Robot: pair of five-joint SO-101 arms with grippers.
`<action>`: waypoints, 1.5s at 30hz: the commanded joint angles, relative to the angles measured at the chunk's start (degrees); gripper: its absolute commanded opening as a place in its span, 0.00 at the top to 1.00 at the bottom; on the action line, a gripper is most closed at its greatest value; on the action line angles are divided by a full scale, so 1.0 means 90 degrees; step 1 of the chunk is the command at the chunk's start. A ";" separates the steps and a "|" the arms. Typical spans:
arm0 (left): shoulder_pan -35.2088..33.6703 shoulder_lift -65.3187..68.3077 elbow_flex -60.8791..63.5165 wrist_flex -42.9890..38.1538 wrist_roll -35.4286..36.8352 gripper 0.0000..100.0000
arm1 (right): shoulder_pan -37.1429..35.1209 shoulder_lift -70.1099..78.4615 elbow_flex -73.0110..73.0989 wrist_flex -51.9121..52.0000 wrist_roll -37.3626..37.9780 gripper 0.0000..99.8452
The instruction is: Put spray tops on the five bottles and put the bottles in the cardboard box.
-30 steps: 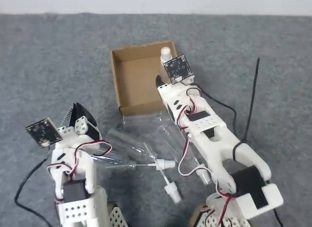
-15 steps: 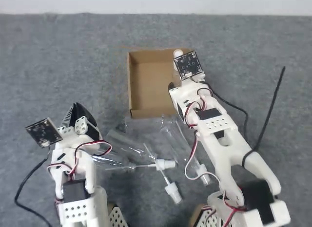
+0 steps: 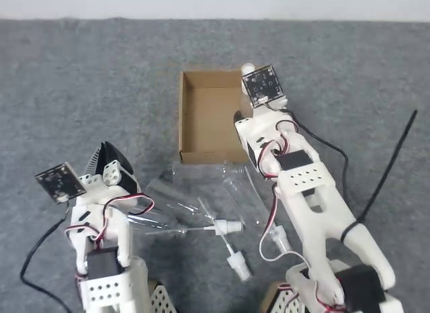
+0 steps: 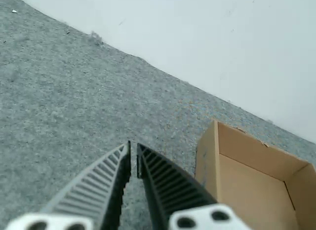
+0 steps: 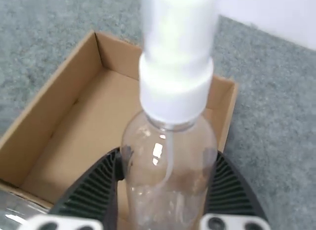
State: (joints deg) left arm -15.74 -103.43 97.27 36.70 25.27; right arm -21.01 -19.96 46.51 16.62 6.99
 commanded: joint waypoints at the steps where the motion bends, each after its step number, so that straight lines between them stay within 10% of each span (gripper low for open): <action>1: -0.0029 -0.0127 -0.0083 0.0039 -0.0059 0.99 | -0.0269 -0.0444 -0.0264 0.0005 0.0000 0.89; 30: -0.0029 -0.0127 -0.0083 0.0039 -0.0059 0.99 | -0.1158 0.0943 -0.0987 -0.1705 -0.0059 0.89; 45: -0.0029 -0.0127 -0.0083 0.0039 -0.0059 0.99 | -0.1138 0.3248 -0.3272 -0.1763 -0.1465 0.89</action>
State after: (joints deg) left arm -15.74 -103.43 97.27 36.70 25.27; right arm -30.86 8.79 23.91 2.20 -5.49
